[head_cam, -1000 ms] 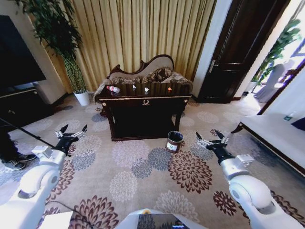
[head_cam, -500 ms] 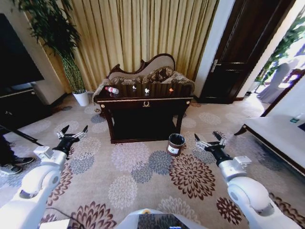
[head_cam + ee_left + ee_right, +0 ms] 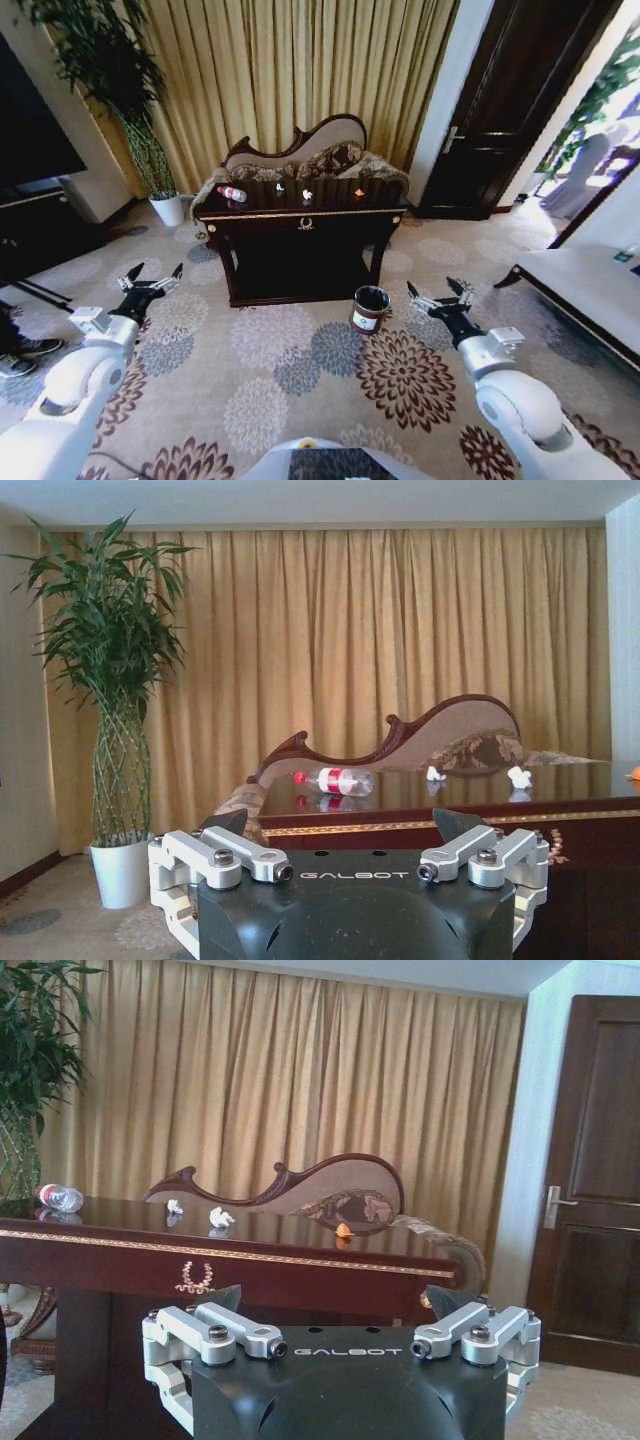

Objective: Move to the front of the table and place the trash on the table into the trash bin.

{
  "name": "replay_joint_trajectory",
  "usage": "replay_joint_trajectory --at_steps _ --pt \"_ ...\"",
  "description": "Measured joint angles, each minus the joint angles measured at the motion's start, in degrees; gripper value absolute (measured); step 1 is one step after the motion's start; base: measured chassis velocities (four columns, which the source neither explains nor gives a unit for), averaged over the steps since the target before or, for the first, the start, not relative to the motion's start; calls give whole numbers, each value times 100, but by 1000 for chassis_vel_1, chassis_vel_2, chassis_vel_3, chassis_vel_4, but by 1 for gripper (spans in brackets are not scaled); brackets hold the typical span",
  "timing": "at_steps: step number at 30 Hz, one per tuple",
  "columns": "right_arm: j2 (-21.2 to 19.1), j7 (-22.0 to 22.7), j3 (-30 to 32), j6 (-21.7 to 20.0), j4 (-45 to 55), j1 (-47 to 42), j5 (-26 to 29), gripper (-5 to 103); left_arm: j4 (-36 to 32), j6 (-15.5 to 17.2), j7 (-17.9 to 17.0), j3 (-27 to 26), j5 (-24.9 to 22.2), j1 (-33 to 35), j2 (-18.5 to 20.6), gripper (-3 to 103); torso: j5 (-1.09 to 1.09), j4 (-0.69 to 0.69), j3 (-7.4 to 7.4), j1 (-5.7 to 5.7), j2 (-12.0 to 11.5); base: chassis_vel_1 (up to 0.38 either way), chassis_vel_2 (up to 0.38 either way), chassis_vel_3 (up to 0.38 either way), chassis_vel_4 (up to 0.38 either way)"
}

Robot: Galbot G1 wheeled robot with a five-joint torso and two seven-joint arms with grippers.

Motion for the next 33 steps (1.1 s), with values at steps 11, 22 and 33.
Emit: replay_joint_trajectory --at_steps 11,22,33 --pt "38 -84 -7 -1 -22 -3 15 100 29 -42 12 9 7 0 -6 100 3 -2 0 0 0 -126 117 124 -106" --pt "74 -184 7 3 11 -50 26 100 39 -70 17 -18 -15 -2 16 100 1 0 0 -1 0 -110 126 112 -124" --pt "119 -208 -4 17 77 -94 13 100 37 -138 36 -108 -29 55 12 100 2 -1 0 -1 0 -140 131 152 -139"
